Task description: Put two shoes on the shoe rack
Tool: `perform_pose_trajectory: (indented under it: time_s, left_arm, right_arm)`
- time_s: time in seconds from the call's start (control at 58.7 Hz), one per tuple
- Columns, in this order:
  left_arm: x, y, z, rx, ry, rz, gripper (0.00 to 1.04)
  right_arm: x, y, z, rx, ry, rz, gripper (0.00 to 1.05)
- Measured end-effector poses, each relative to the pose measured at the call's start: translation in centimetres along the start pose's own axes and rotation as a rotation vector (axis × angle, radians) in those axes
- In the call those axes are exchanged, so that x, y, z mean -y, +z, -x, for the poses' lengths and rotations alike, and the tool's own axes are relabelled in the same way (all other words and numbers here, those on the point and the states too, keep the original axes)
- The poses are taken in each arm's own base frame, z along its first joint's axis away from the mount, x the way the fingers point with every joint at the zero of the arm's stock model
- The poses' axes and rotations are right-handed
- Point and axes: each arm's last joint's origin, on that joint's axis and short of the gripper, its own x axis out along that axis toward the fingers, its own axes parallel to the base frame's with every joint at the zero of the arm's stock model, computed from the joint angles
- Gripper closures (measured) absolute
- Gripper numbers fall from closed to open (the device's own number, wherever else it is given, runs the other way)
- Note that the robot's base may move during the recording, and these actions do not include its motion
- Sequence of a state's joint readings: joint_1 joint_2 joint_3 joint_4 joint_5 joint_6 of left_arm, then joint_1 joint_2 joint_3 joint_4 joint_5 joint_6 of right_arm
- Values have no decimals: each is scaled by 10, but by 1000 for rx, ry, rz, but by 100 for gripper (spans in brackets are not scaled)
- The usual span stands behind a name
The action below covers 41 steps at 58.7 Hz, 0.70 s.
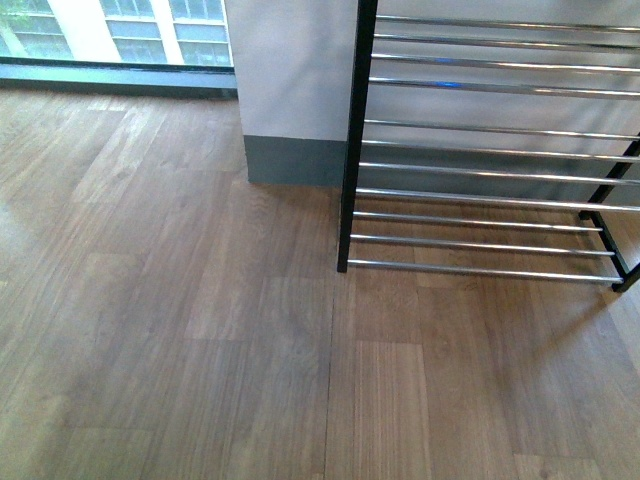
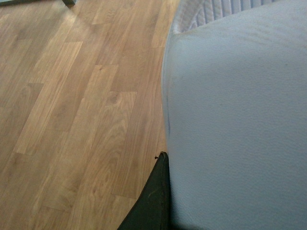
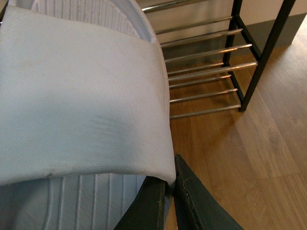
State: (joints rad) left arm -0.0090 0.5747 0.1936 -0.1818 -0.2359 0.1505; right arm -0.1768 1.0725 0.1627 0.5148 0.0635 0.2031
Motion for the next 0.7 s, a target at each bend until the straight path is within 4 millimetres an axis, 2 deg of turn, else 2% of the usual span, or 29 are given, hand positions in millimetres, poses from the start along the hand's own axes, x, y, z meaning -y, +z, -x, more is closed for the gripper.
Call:
perform_pose_trajectory:
  time_s: [0.698]
  left_arm:
    - [0, 0, 0, -1, -1, -1, 103]
  right_arm:
    - [0, 0, 0, -1, -1, 0, 103]
